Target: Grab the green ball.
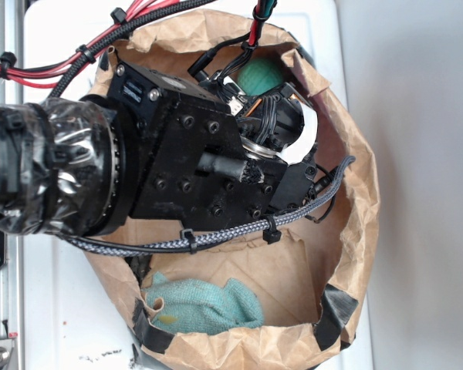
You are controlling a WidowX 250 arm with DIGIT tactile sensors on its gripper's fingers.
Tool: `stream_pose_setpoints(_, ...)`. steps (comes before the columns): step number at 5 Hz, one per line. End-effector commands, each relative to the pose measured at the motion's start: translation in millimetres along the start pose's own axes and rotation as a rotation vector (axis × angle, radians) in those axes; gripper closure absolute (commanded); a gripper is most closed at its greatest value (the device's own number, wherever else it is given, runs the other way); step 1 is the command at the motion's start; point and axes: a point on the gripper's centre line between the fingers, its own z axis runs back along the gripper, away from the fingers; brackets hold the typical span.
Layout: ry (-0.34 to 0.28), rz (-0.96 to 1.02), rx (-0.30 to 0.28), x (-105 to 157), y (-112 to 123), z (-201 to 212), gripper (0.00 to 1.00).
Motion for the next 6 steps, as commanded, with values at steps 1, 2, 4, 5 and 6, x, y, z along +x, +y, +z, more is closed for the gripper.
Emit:
stream_pose_setpoints(1,-0.032,0.024,-0.036,17,0,12,0.00)
stream_pose_setpoints(2,0.031,0.043,-0.036,18,5,-1,0.00)
stream_pose_setpoints(4,0.128,0.032,-0.089,46,34,-3,0.00)
stream_pose_setpoints(5,0.151,0.015,-0.117,56,50,-2,0.00)
stream_pose_setpoints(6,0.144,0.008,-0.138,57,60,-7,0.00)
